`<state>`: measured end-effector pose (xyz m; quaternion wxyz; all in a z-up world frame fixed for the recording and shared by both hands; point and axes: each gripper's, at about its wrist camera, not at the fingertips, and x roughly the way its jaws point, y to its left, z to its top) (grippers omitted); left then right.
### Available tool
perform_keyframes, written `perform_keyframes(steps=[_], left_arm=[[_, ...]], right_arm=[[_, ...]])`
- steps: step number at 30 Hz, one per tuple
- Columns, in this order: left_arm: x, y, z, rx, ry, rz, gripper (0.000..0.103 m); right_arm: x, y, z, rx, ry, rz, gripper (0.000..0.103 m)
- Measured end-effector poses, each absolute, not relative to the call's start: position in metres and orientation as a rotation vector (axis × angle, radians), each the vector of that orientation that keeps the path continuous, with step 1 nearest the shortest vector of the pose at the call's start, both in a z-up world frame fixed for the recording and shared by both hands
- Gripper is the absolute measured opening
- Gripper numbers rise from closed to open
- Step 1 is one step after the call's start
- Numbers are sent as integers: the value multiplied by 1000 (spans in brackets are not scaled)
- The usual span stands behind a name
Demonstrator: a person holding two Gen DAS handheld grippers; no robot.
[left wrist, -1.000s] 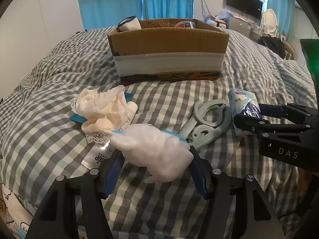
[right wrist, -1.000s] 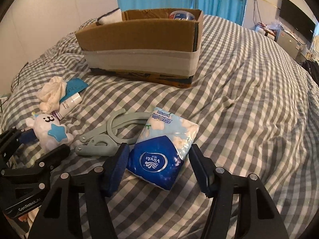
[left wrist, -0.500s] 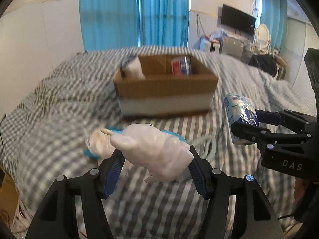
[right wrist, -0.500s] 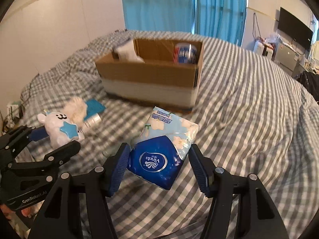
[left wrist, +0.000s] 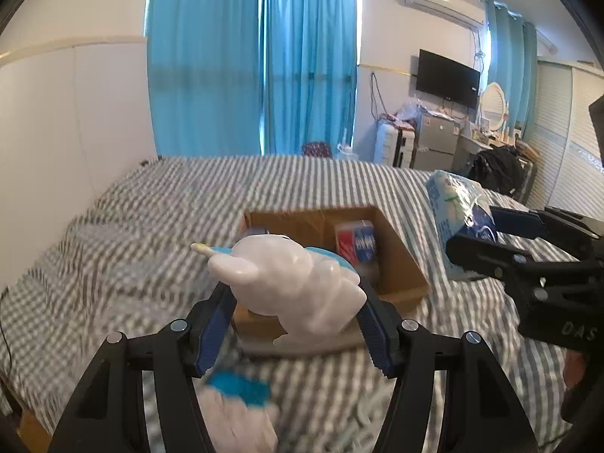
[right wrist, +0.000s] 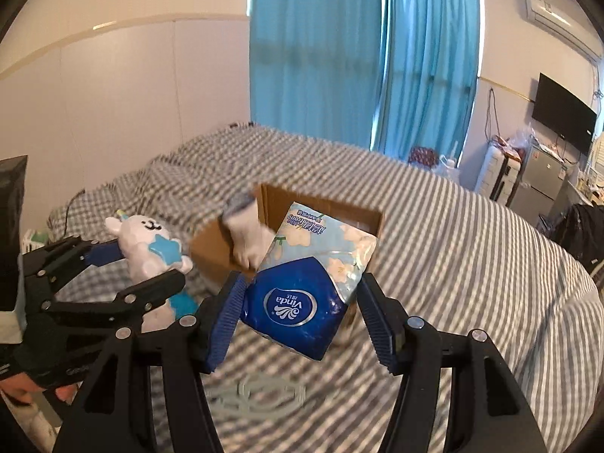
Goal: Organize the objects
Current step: 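Drop the plush toy and tissue pack into the box, opening both tools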
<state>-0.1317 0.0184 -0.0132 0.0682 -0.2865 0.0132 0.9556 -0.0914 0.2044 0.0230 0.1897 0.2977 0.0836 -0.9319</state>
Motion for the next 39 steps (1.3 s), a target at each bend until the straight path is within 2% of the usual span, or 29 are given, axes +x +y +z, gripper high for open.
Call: perform_keyframes(steps=[8,16,24,32,34,35,39], left_arm=[[-193,17,-4,-844,101,2874,64],[-232,17,-32,-902,111,2853,64],[-248,19,-67,-1003,120,2805,64],[-240,25,-68,-1016,161,2807,65],[-234,25,-64,-1015,164,2807,66],[-233,24,-62,-1014,165,2811,67],[-217,20,-45,-960,165,2865,88]], right_arm=[[-148,185,33,816,287,-2613,61],[-194,178,9,870,296,-2581,61],[-210,181,-36,986,267,-2529,61],[-199,184,-35,966,256,-2531,63],[-206,189,-29,955,255,-2547,67],[-204,191,-25,949,252,-2558,71],[-194,200,-10,918,228,-2584,76]])
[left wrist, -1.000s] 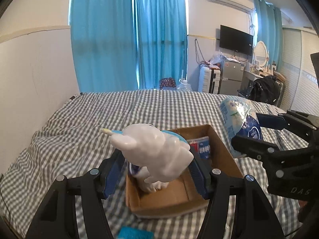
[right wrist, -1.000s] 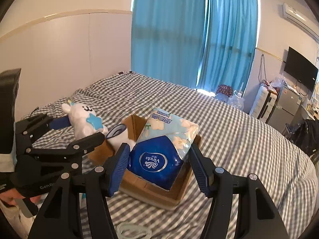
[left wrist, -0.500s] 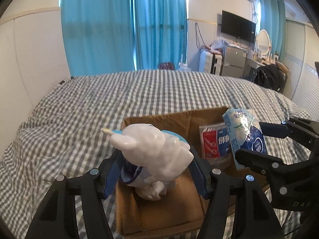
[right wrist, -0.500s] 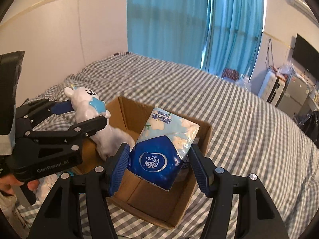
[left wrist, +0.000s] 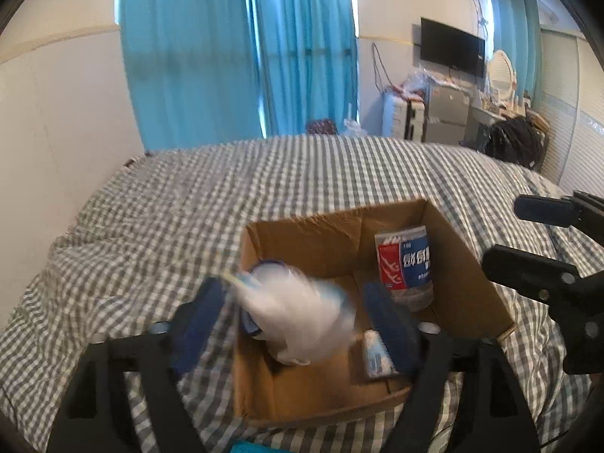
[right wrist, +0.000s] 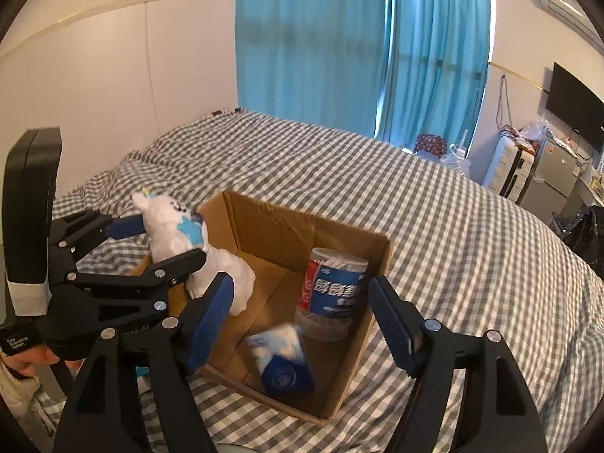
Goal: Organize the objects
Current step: 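Drop the plush toy and tissue pack into the box, opening both tools, then grasp the white lace cloth with the left tool while the right tool grasps the green clip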
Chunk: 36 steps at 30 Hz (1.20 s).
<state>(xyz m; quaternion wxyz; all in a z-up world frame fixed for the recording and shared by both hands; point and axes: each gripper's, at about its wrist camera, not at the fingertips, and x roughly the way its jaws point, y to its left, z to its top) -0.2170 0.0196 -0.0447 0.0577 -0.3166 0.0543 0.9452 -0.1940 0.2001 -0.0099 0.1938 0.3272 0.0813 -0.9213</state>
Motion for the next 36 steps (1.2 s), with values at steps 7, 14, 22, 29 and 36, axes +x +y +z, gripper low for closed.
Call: perform_keyframes(steps=[7,14,22,29,36], left_arm=[[-185,9,-13,-876,150,2909,97],[-154,5,5,-844,164,2936,103],[-125,2,5,-857,136,2939,103],[-105,-7,-26,-941,140,2946,103],[-99,-16,-90,-1160,169,2931,103]], right_arm=[[-165,214,20,870,228,-2634,88],[-131,223,45,811,245,-2694,101],[-103,233,47,821,259,-2708,103],[-87,232,17,910,252,-2682,103],[-85,219,-38,1050,295,-2633,103]])
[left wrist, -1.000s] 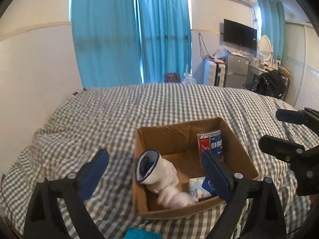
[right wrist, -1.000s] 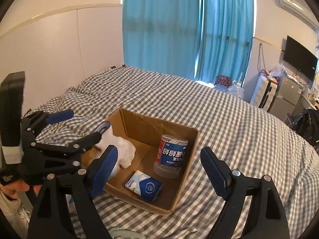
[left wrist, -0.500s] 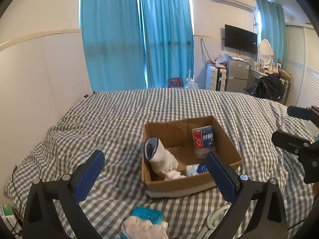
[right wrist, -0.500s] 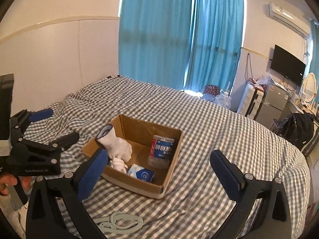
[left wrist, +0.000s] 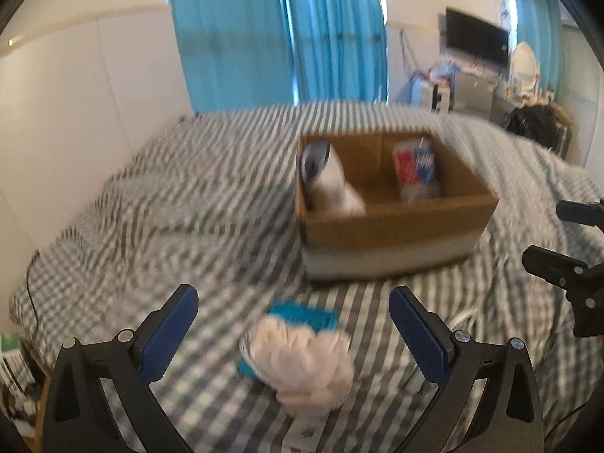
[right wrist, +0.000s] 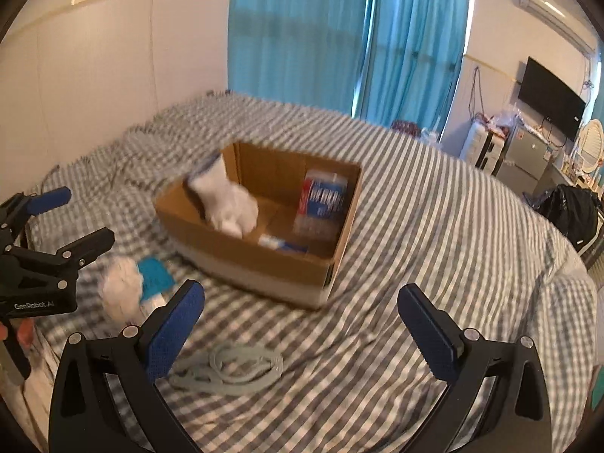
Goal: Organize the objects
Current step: 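Grasp the white lace cloth with the left tool while the right tool grasps the green clip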
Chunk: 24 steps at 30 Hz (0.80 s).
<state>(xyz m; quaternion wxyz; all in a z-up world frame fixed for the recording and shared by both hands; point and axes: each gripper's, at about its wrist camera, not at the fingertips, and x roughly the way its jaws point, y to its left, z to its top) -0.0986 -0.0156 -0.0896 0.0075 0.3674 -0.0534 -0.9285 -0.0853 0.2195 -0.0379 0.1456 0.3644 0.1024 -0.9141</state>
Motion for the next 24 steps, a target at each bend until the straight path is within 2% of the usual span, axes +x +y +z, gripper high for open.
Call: perform_keyframes(steps=[6,11,13,14,15,18,24], left_arm=[[-102,-20,-138,1296,-148,-2807,103],[-104,-25,-158,1331,-136,-2772,101],[-103,-23,-158,1326,-144,-2790,90],[-104,-23,-159,1335,-142,-2796,78],[-104,-22,-160,1350,-142,-2796,73],[-102,-23,-161,1363,-126,-2813,44],[-101,-26,-157,1368,-74,-2825,26]], right_arm=[[-90,211,-99,1220,274,-2561,103],[-94,211,-133,1318,245,-2510,103],[-95,211,-142,1339,232,-2485,103],[-96,211,-146,1346,232,-2479,103],[-96,211,-149,1350,232,-2473,103],[-97,209,-158,1362,204,-2441,103],[-98,201,-171,1386,206,-2396,103]])
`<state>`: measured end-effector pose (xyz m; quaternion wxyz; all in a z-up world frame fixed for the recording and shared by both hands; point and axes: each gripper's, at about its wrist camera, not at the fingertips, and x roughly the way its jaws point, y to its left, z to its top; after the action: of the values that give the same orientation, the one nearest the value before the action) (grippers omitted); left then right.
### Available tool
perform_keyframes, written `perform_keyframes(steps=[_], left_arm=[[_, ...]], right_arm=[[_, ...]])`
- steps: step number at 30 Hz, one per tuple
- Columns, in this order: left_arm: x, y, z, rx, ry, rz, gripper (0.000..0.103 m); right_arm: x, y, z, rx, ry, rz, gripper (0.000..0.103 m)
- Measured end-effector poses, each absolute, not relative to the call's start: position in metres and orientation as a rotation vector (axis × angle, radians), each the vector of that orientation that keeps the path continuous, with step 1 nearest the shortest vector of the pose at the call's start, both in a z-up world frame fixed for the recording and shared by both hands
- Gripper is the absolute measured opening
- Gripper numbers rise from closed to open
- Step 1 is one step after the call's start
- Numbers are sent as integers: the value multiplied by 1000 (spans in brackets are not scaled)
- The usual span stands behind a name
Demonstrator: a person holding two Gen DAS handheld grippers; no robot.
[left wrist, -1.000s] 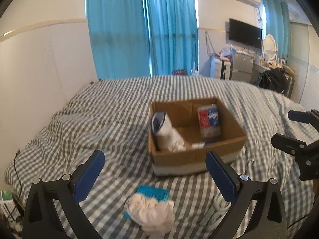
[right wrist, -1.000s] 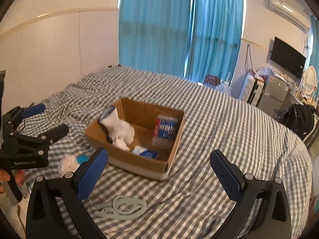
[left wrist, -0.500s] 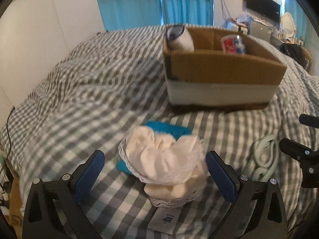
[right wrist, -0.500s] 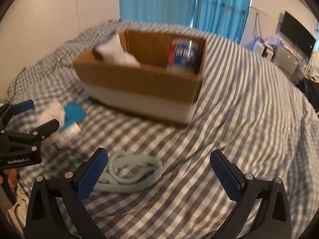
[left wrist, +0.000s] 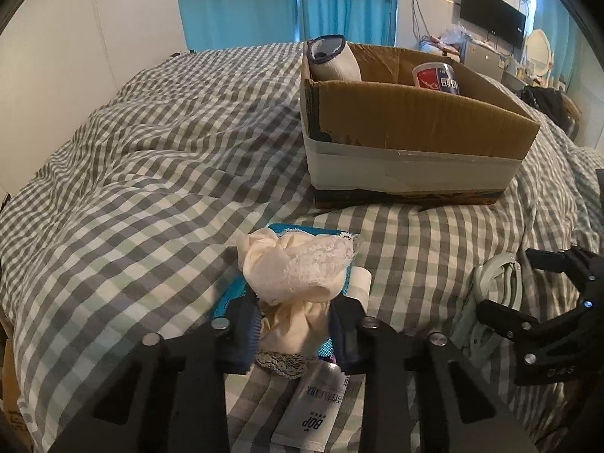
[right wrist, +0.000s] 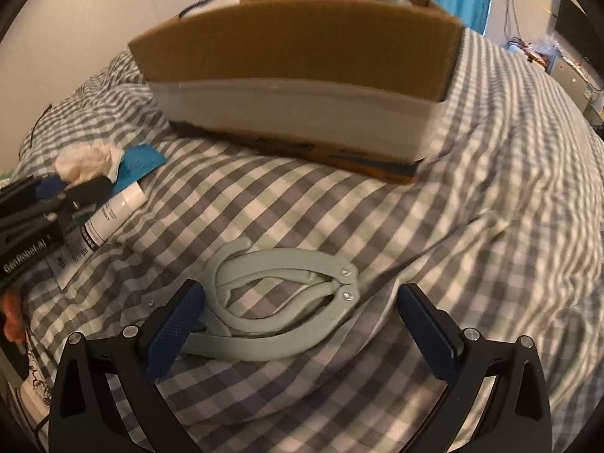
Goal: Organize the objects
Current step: 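Grasp the white lace cloth with the left tool while the right tool grasps the green clip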
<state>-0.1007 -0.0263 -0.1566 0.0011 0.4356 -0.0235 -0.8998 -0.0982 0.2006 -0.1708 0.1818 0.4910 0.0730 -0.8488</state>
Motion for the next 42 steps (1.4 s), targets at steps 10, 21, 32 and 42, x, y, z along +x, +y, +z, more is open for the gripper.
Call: perform_keyframes(steps=[10,21,32,42], left_arm=[[-88,-34,-143,1344,-39,-2844,25],[-72,-33,-126,1305,-32,-2888,25],[-59,-22,-110,1266,-39,-2939,25],[-58,-22,-117,1289,-53,-2928,25]], right_arm=[[-96,200,-175,1379,186,-2400,89],[-69,212,-151,1313,189,-2483,83],[-64,231,-106,1257,212,-2548,8],[-55,187,-139,1350,267,-2408,62]])
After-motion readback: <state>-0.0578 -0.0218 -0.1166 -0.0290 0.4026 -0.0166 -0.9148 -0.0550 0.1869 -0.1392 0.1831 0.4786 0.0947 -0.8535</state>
